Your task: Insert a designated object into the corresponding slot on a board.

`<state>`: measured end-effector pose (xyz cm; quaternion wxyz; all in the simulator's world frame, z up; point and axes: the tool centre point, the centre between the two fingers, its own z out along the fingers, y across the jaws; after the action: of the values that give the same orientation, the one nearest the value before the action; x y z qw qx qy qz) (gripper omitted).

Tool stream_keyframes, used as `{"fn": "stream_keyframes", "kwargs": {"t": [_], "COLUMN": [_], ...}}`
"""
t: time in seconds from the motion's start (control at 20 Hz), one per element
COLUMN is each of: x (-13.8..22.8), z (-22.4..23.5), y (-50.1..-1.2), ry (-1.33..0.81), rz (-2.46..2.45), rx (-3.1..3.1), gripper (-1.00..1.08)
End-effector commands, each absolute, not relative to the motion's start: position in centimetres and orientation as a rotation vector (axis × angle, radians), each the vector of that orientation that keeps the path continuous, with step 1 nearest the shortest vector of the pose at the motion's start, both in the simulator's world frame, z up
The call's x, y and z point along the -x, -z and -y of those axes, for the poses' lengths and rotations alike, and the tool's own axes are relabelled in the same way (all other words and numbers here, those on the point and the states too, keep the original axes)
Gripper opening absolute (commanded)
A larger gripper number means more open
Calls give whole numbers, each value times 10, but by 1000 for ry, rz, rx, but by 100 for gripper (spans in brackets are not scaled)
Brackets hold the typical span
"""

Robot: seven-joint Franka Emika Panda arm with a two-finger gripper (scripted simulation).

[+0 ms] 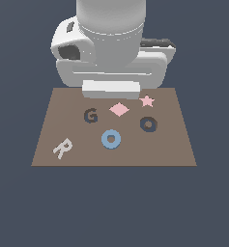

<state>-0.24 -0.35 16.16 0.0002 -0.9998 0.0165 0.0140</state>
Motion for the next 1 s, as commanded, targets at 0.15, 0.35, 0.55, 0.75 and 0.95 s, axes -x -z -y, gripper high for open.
{"fn": "stream_keyframes", "kwargs": {"t": [0.15, 0.35, 0.55, 0.75, 0.95], "x": [1, -4, -13, -27, -43], "z": [4, 5, 7, 9, 10], "y": [-160, -151, -135, -114, -89], "ry": [-43, -40, -34, -26, -16], "rz": [-44, -10, 51, 137, 236], "rx": [3140, 3141, 3140, 3137, 3132], "gripper": [100, 100, 100, 100, 100]}}
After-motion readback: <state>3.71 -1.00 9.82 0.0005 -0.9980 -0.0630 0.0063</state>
